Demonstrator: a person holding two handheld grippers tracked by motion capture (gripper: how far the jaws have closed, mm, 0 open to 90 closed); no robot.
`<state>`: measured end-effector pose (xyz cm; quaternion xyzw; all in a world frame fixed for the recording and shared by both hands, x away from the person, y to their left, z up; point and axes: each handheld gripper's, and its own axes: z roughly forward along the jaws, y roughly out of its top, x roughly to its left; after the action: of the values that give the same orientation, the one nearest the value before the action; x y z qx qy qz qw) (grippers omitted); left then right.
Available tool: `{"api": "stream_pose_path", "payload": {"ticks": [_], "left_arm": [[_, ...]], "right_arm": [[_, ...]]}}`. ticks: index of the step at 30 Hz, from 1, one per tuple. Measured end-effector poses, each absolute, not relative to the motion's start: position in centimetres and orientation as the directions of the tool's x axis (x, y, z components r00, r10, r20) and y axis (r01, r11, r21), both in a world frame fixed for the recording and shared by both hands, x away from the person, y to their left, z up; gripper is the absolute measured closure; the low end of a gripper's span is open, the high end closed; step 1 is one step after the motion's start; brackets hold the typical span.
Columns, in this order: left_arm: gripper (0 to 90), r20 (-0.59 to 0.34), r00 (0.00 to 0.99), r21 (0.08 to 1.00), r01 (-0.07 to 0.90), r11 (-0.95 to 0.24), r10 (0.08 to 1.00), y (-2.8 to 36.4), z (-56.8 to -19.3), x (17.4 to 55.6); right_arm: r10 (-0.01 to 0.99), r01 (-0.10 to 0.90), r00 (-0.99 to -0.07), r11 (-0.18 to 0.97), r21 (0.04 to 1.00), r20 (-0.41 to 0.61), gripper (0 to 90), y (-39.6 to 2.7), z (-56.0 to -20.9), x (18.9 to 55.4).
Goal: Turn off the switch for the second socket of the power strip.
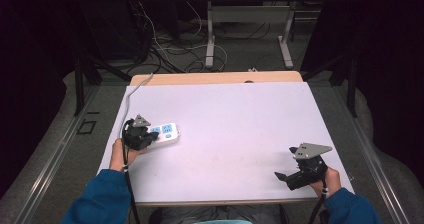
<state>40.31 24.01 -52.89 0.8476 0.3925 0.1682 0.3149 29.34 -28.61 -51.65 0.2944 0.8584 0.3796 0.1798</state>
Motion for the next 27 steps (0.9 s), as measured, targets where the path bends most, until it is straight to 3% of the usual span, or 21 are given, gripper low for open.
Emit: {"api": "stream_pose_path", "payload": {"ticks": [27], "left_arm": [[90.0, 0.075, 0.627, 0.653, 0.556, -0.513, 0.775, 23.57, -52.93, 40.12]], "right_arm": [[0.639, 0.364, -0.764, 0.544, 0.756, -0.091, 1.1, -28.67, -51.63, 29.33]]}}
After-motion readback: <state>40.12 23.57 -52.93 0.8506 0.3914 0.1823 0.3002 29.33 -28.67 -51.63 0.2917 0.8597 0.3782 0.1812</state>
